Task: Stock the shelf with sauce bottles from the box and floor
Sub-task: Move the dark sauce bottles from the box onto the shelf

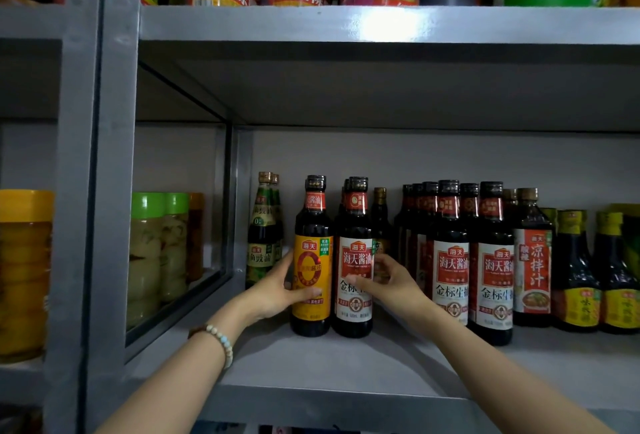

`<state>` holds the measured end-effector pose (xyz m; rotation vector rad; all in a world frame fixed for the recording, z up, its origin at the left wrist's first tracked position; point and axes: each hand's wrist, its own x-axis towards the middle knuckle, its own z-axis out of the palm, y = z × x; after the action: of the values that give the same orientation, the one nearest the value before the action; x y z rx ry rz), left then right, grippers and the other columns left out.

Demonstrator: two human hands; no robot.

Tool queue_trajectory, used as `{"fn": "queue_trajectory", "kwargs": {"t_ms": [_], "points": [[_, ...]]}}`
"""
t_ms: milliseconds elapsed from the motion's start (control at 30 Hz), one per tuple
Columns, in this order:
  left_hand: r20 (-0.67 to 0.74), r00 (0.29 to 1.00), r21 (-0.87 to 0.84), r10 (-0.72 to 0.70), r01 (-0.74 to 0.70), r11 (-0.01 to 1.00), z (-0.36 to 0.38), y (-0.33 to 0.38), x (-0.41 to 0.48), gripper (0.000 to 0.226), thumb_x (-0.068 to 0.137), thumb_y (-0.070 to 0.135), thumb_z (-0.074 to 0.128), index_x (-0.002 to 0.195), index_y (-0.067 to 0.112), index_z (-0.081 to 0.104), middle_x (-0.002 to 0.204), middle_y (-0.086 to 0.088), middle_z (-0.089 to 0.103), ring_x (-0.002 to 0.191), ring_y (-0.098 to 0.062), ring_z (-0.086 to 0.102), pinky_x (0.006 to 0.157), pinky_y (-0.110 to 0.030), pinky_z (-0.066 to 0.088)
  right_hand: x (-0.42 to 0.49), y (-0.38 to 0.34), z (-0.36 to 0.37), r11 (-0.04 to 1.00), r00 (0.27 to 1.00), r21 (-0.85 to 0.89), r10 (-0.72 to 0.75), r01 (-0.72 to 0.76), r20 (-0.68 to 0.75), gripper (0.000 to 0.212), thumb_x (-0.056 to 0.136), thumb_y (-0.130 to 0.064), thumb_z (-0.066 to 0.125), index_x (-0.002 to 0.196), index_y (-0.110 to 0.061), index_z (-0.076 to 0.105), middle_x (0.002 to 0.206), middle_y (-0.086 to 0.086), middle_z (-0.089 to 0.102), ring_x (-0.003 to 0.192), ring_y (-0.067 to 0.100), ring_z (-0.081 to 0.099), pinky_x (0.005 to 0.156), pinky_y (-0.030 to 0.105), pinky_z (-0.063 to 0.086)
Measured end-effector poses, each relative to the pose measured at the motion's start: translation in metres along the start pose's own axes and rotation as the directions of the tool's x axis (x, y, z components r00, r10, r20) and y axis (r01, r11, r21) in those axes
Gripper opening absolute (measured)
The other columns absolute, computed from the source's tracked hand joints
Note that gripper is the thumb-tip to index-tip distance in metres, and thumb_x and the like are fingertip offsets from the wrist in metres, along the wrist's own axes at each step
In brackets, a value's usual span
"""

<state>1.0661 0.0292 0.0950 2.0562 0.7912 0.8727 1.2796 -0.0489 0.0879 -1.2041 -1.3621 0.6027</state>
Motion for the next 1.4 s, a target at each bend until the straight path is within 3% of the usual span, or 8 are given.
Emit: {"fn": "queue_trajectory", "kwargs": {"t_ms": [133, 367, 700, 933, 1033, 1167, 1267, 1400], "points": [[-0.009, 1.000, 0.003, 0.003, -0.003, 1.000, 0.000, -0.005, 0.003, 0.093, 0.076, 0.035, 0.072, 0.145, 0.039, 0.010, 0.147, 0.002, 0.036, 0.130, -0.024, 0.039, 0.099, -0.037, 0.041, -0.001, 0.001, 0.002, 1.000, 0.999, 0.005, -0.025, 0.025, -0.027, 0.056, 0.069, -0.029, 0.081, 0.115, -0.029, 0.050, 0.112, -0.005, 0.064, 0.096, 0.005, 0.063, 0.065, 0.016, 0.052], [-0.025, 0.999, -0.022, 0.027, -0.027, 0.999, 0.003, -0.009, 0.002, 0.098, 0.064, 0.047, 0.072, 0.144, 0.041, 0.014, 0.137, 0.009, 0.041, 0.114, -0.009, 0.043, 0.090, -0.028, 0.042, -0.003, 0.001, 0.002, 0.999, 0.999, 0.017, -0.030, 0.031, -0.042, 0.062, 0.070, -0.027, 0.081, 0.122, -0.021, 0.048, 0.115, -0.003, 0.062, 0.104, 0.011, 0.061, 0.080, 0.025, 0.053], [-0.103, 0.994, 0.022, 0.020, -0.018, 1.000, 0.006, -0.011, 0.003, 0.095, 0.075, 0.038, 0.072, 0.148, 0.032, 0.011, 0.148, 0.001, 0.036, 0.127, -0.022, 0.044, 0.092, -0.031, 0.040, -0.002, 0.003, 0.004, 0.999, 0.997, -0.025, -0.036, 0.034, -0.075, 0.065, 0.070, -0.029, 0.080, 0.125, -0.018, 0.047, 0.116, 0.000, 0.063, 0.106, 0.015, 0.061, 0.081, 0.025, 0.053], [-0.109, 0.993, 0.002, 0.035, -0.035, 0.999, 0.008, -0.012, 0.003, 0.090, 0.078, 0.034, 0.070, 0.146, 0.034, 0.012, 0.148, 0.001, 0.036, 0.128, -0.022, 0.042, 0.092, -0.031, 0.039, 0.000, 0.006, 0.003, 0.998, 0.996, -0.058, -0.034, 0.029, -0.079, 0.066, 0.072, -0.031, 0.079, 0.127, -0.018, 0.047, 0.120, 0.001, 0.061, 0.110, 0.017, 0.060, 0.093, 0.035, 0.051], [-0.113, 0.993, 0.021, 0.025, -0.023, 1.000, 0.009, -0.013, 0.003, 0.093, 0.077, 0.037, 0.070, 0.147, 0.032, 0.010, 0.148, 0.000, 0.035, 0.129, -0.024, 0.042, 0.093, -0.033, 0.038, -0.002, 0.006, 0.003, 0.997, 0.996, -0.065, -0.037, 0.031, -0.087, 0.066, 0.073, -0.032, 0.079, 0.128, -0.018, 0.046, 0.120, 0.001, 0.061, 0.107, 0.014, 0.060, 0.086, 0.028, 0.053], [-0.154, 0.988, 0.032, 0.019, -0.014, 0.999, 0.009, -0.009, -0.003, 0.095, 0.075, 0.036, 0.073, 0.147, 0.031, 0.011, 0.149, -0.001, 0.034, 0.125, -0.023, 0.046, 0.091, -0.033, 0.041, -0.010, 0.002, 0.006, 0.998, 0.997, -0.061, -0.003, -0.001, -0.079, 0.065, 0.075, -0.033, 0.077, 0.130, -0.016, 0.045, 0.118, -0.002, 0.060, 0.102, 0.008, 0.060, 0.061, 0.010, 0.049], [-0.227, 0.973, 0.079, 0.036, -0.019, 0.997, 0.008, 0.000, -0.010, 0.097, 0.075, 0.041, 0.072, 0.148, 0.029, 0.009, 0.152, 0.000, 0.030, 0.128, -0.024, 0.045, 0.097, -0.038, 0.040, -0.019, -0.005, 0.003, 0.992, 1.000, -0.122, 0.005, -0.008, -0.025, 0.072, 0.079, -0.033, 0.073, 0.139, -0.014, 0.036, 0.129, 0.000, 0.054, 0.116, 0.013, 0.053, 0.076, 0.012, 0.047], [-0.299, 0.953, 0.103, 0.045, -0.015, 0.995, 0.017, 0.019, -0.031, 0.096, 0.074, 0.055, 0.062, 0.149, 0.024, 0.010, 0.152, -0.001, 0.031, 0.132, -0.017, 0.038, 0.100, -0.033, 0.033, -0.044, -0.016, -0.017, 0.971, 0.999, -0.236, -0.031, 0.033, 0.013, 0.077, 0.084, -0.040, 0.066, 0.145, -0.015, 0.026, 0.146, 0.003, 0.041, 0.133, 0.017, 0.041, 0.106, 0.030, 0.037]]}}
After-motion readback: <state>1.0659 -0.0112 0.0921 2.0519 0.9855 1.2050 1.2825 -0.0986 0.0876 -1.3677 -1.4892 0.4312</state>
